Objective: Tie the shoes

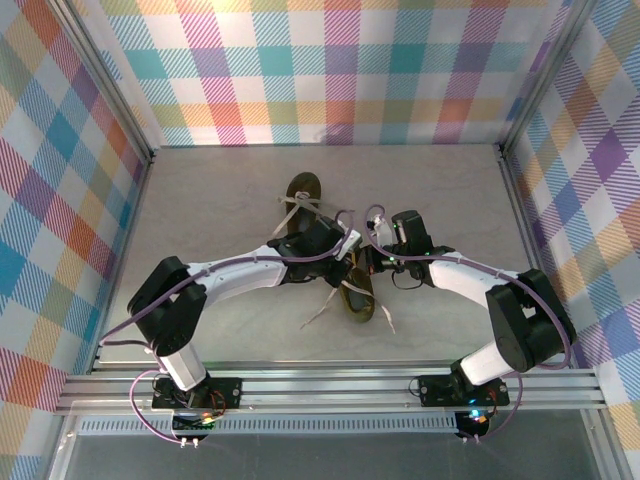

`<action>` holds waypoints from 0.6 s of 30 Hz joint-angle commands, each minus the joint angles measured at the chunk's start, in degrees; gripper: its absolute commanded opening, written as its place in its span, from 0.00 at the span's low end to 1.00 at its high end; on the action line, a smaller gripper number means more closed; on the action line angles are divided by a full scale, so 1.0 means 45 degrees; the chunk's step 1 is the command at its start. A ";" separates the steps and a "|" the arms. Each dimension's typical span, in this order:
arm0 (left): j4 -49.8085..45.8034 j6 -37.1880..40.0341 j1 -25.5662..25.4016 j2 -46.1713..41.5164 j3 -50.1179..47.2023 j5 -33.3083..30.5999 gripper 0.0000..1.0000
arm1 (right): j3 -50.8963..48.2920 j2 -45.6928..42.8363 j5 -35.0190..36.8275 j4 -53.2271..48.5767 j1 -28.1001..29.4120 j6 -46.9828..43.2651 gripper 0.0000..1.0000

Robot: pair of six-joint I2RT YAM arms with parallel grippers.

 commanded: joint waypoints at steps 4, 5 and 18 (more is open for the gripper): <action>-0.0329 0.0605 0.0058 -0.0799 -0.0315 0.1162 0.00 | 0.0233 0.0102 0.0558 -0.0309 0.0082 -0.0060 0.00; -0.0357 0.0657 0.0067 -0.0835 -0.0391 0.1321 0.00 | 0.0233 0.0088 0.0610 -0.0301 0.0082 -0.0017 0.00; -0.1076 0.0692 0.0048 -0.1242 -0.1354 0.1183 0.00 | 0.0256 0.0150 0.0759 -0.0329 0.0082 0.0069 0.00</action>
